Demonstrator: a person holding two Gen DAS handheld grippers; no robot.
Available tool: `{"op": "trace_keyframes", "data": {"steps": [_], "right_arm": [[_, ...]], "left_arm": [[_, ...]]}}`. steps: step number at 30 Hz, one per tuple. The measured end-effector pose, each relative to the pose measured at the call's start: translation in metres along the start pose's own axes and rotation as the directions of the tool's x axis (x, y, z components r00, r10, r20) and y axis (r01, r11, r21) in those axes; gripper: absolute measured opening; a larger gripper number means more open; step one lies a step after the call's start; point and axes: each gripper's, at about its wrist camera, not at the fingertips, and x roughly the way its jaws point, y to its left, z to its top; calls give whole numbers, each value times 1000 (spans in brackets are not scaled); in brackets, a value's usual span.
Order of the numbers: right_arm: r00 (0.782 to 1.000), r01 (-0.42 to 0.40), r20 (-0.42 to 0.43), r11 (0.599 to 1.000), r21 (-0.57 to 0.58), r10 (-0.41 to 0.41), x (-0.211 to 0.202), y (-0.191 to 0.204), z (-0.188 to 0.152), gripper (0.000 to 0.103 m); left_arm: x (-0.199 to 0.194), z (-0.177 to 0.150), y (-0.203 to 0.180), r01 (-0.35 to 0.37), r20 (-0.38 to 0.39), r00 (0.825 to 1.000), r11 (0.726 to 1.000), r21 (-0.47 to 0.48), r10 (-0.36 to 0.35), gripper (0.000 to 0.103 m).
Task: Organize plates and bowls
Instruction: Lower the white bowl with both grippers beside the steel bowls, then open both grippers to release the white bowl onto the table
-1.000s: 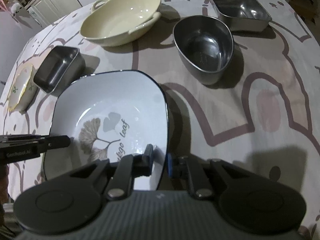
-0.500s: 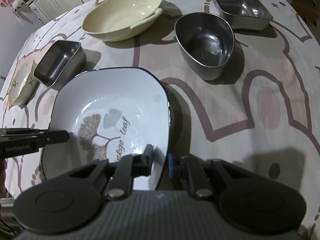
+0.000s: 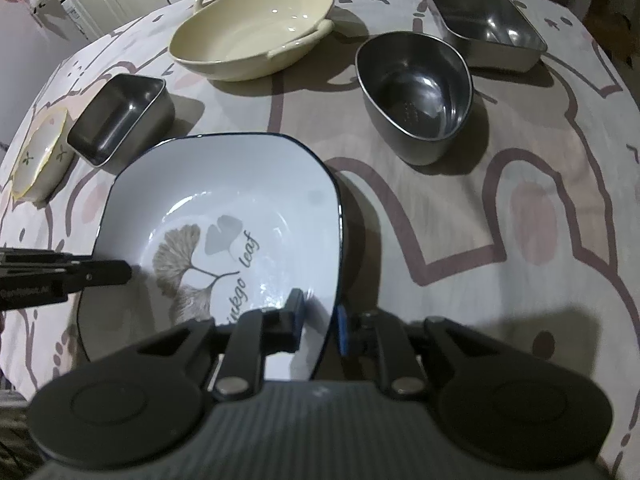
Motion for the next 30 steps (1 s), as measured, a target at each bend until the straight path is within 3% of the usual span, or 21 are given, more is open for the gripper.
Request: {"op": "trace_keyframes", "data": {"steps": [10, 14, 18, 20, 23, 27, 30], "right_arm": [[999, -2, 39, 1000, -18, 3, -12, -1, -10, 25], [999, -5, 49, 1000, -14, 6, -17, -5, -17, 43], [997, 6, 77, 999, -36, -3, -26, -3, -24, 53], [995, 14, 103, 999, -52, -8, -34, -3, -29, 62], [990, -9, 137, 998, -56, 17, -48, -3, -35, 84], [977, -14, 211, 997, -72, 29, -71, -4, -37, 102], [956, -31, 288, 997, -68, 49, -92, -4, -35, 103]], "left_arm": [[-7, -10, -2, 5, -10, 1000, 1000, 17, -4, 32], [-14, -15, -5, 0, 10, 1000, 999, 35, -1, 45], [-24, -18, -8, -3, 33, 999, 998, 59, 1, 57], [-33, -21, -12, -11, 55, 998, 996, 89, 6, 77], [-51, -23, -17, -31, 111, 994, 990, 139, 16, 95], [-73, -20, -23, -80, 192, 981, 978, 194, 42, 102], [-89, -14, -27, -111, 260, 964, 970, 216, 52, 103]]}}
